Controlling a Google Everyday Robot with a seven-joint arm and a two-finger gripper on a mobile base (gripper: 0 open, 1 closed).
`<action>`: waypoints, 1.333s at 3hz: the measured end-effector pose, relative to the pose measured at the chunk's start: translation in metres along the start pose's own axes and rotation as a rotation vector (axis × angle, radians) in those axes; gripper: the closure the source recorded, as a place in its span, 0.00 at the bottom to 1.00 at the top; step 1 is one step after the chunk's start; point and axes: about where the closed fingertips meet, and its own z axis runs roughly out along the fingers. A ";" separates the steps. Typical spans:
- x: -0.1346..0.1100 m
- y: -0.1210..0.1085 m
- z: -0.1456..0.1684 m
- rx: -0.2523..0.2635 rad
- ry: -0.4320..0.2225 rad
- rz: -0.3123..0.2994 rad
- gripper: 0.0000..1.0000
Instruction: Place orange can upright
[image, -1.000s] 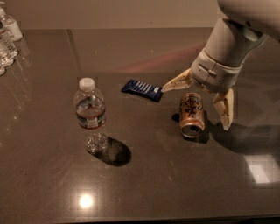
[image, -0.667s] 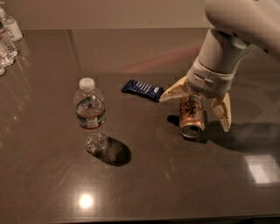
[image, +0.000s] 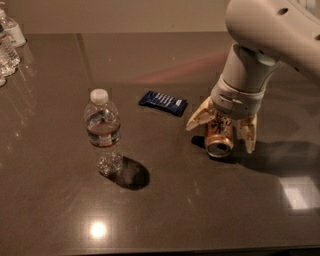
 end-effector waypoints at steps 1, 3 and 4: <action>-0.001 0.001 0.000 0.004 0.015 -0.018 0.41; -0.002 -0.002 -0.010 0.010 0.065 -0.004 0.88; -0.001 -0.020 -0.030 0.065 0.061 0.109 1.00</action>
Offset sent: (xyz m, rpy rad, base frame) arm -0.0080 -0.0084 0.0016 -0.0382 -0.0367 0.0477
